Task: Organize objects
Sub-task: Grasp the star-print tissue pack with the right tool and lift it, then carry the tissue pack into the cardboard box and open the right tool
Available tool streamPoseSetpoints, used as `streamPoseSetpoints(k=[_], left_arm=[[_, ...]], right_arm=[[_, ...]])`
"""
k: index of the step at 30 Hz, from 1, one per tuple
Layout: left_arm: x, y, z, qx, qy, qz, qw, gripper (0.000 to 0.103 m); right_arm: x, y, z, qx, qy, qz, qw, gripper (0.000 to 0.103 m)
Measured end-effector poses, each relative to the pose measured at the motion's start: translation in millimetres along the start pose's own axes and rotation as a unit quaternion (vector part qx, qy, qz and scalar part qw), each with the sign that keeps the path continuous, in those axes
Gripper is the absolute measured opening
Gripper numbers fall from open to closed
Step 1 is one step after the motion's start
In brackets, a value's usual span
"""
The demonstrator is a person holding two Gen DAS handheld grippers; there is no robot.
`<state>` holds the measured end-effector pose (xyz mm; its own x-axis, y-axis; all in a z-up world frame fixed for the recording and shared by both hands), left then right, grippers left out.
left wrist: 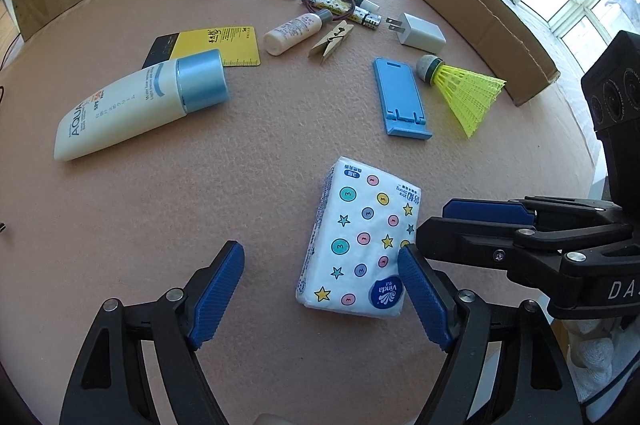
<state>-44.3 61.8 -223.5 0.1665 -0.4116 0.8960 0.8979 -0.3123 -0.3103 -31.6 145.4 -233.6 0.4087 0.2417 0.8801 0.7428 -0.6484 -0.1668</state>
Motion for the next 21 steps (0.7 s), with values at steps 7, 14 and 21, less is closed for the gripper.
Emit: streamPoseSetpoints(k=[7,14,21], left_arm=[[-6.4,4.9,9.9,-0.024,0.018,-0.011,0.9995,0.077],[-12.6,7.2,29.1,-0.033,0.034,-0.008,0.9988,0.059],[-12.2,8.2,35.7,-0.023,0.034,0.001,0.9992,0.057]], right_arm=[[-3.9,0.4,4.2,-0.026,-0.028,-0.015,0.999,0.042],[-11.0,5.8,-6.5,0.002,-0.011,-0.024,1.000,0.036],[-9.9,7.2,-17.0,0.045,0.013,-0.013,0.999,0.029]])
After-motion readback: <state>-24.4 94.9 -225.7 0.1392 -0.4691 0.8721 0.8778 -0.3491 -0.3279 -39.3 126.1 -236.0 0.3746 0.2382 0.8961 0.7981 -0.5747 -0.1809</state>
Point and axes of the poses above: each gripper's, at about its wrist camera, not at the fingertips, and x roughly against the way its jaws point, z to its right, y to its underside, the point moved 4 cm from there along -x, roughly the way its jaws point, and after that the axes turned 6 degrees about y, right-handed, at the moved point
